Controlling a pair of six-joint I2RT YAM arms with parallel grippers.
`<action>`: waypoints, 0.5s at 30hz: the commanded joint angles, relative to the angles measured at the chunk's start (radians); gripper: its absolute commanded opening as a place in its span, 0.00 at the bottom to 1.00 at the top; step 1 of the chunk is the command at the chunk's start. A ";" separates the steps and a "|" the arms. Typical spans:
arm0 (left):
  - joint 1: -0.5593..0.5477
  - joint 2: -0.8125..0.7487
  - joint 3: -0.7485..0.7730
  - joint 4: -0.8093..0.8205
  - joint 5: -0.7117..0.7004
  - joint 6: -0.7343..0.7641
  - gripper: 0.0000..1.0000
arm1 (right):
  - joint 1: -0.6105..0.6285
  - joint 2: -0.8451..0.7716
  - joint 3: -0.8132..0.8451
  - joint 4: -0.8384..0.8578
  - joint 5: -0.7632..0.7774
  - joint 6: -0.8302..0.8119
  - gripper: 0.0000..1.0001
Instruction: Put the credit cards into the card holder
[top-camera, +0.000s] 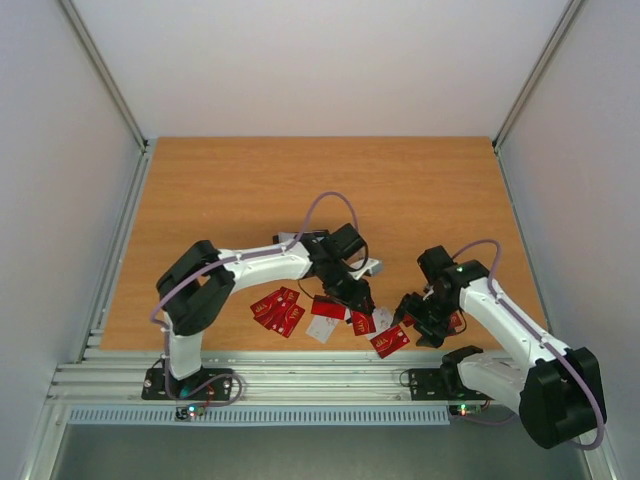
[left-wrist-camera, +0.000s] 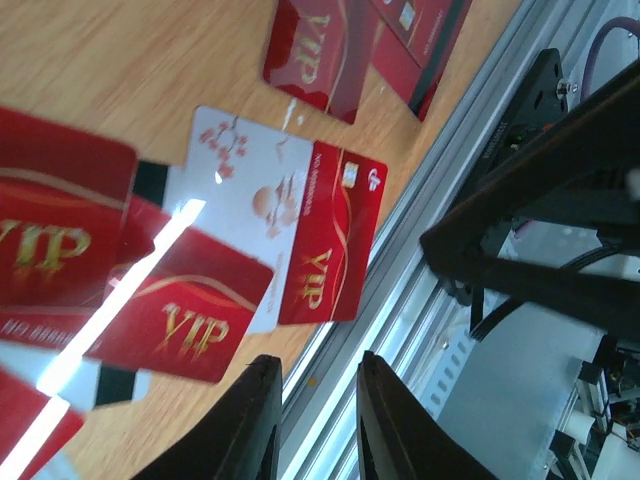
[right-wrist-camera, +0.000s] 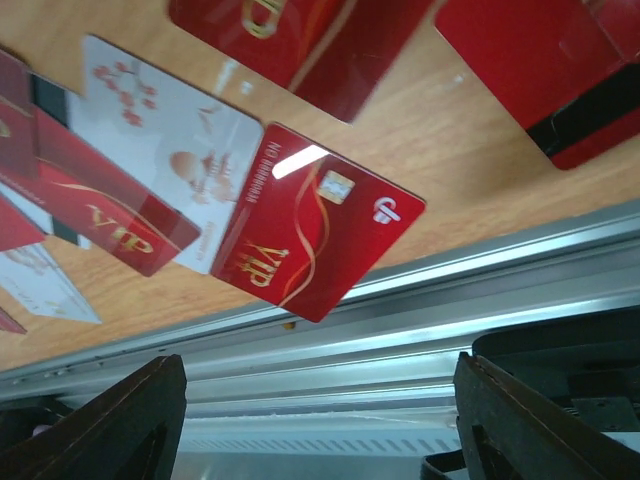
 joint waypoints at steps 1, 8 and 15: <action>-0.044 0.086 0.099 -0.008 0.019 -0.028 0.24 | -0.010 -0.046 -0.073 0.028 -0.038 0.080 0.74; -0.067 0.192 0.198 -0.044 -0.002 -0.058 0.21 | -0.013 -0.059 -0.171 0.137 -0.089 0.125 0.69; -0.067 0.266 0.237 -0.094 0.000 -0.049 0.20 | -0.012 -0.097 -0.265 0.257 -0.148 0.171 0.65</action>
